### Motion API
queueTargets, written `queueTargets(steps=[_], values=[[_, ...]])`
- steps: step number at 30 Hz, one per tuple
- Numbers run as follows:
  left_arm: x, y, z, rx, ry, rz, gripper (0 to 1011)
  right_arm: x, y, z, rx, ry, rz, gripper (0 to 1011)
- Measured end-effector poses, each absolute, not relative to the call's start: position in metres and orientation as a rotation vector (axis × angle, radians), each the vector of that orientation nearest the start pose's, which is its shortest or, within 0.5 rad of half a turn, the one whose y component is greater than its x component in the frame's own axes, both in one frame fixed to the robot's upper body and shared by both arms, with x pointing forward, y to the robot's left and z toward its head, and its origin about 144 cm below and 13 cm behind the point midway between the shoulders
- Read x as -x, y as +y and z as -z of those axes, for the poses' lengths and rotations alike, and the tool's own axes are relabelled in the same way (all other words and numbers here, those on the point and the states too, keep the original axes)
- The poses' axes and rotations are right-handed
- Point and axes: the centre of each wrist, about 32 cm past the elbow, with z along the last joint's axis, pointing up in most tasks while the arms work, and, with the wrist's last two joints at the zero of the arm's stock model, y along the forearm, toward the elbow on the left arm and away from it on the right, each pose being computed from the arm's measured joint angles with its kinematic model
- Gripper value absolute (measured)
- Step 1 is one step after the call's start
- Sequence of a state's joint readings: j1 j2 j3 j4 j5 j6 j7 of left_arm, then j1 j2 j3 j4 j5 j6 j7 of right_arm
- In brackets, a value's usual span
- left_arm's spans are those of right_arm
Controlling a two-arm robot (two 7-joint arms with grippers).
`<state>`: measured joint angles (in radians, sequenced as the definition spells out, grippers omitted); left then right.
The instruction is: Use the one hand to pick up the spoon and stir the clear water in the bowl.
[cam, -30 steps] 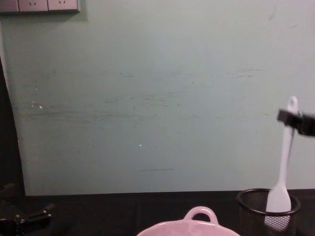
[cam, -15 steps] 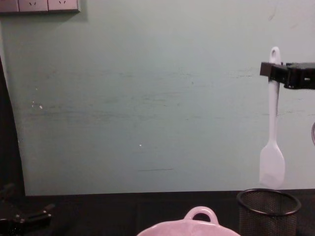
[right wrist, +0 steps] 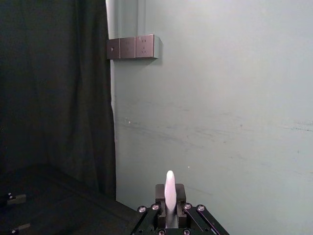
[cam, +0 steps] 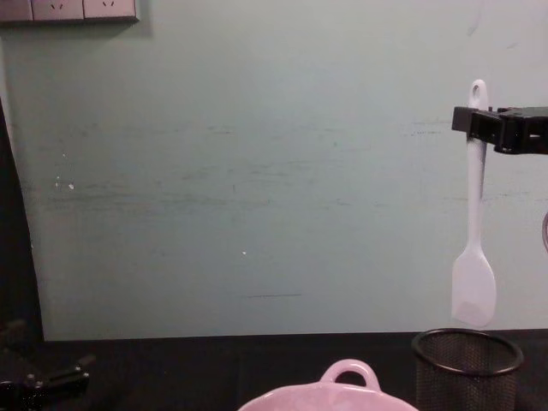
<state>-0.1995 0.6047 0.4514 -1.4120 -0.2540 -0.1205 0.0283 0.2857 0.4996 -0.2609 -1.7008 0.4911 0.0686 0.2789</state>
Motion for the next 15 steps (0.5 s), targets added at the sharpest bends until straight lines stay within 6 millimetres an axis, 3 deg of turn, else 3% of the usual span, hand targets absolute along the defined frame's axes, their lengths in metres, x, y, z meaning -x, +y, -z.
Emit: queueTargets(steps=[15], values=[[-0.4886,0.3097,-1.1398,-0.304,-0.285,-1.248,1011,-0.5091,-0.2747,-1.2731,-0.099,-0.196,0.994,120]])
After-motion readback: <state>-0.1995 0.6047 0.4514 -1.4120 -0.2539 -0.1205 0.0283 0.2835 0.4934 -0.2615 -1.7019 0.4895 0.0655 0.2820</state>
